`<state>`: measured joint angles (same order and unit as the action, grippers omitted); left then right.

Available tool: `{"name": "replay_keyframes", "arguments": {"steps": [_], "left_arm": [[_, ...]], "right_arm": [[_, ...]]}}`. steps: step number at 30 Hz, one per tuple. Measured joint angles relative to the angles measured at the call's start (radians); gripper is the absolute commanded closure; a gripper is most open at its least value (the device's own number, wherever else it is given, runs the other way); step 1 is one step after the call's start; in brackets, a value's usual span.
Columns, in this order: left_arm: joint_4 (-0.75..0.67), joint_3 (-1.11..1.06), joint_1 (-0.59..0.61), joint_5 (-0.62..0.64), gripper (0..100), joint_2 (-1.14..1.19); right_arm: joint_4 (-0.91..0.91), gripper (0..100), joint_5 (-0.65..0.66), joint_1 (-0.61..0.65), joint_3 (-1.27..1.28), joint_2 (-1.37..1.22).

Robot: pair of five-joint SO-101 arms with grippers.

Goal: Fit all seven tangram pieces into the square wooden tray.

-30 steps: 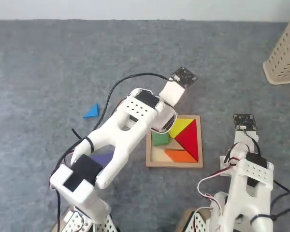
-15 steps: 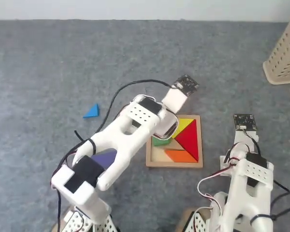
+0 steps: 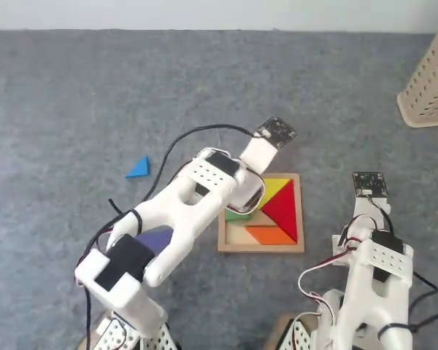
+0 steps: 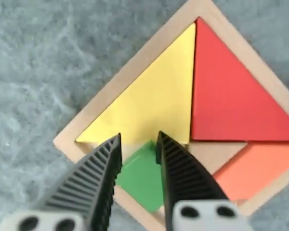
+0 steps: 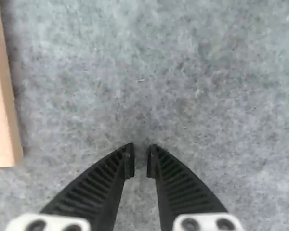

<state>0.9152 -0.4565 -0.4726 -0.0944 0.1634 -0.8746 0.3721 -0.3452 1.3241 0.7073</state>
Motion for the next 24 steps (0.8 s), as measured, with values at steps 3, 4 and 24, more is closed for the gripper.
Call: {"name": "replay_keyframes", "arguments": {"steps": [3, 4, 24], "left_arm": [[-0.009, -0.011, 0.044, -0.018, 89, -0.003], [-0.012, -0.011, 0.057, -0.02, 89, -0.008], [0.034, 0.041, 0.091, -0.028, 89, -0.011]], "right_arm": [[0.0, 91.7, 0.0, 0.0, 0.0, 0.0], [0.0, 91.7, 0.0, 0.0, 0.0, 0.0], [0.0, 91.7, 0.0, 0.0, 0.0, 0.0]]}}
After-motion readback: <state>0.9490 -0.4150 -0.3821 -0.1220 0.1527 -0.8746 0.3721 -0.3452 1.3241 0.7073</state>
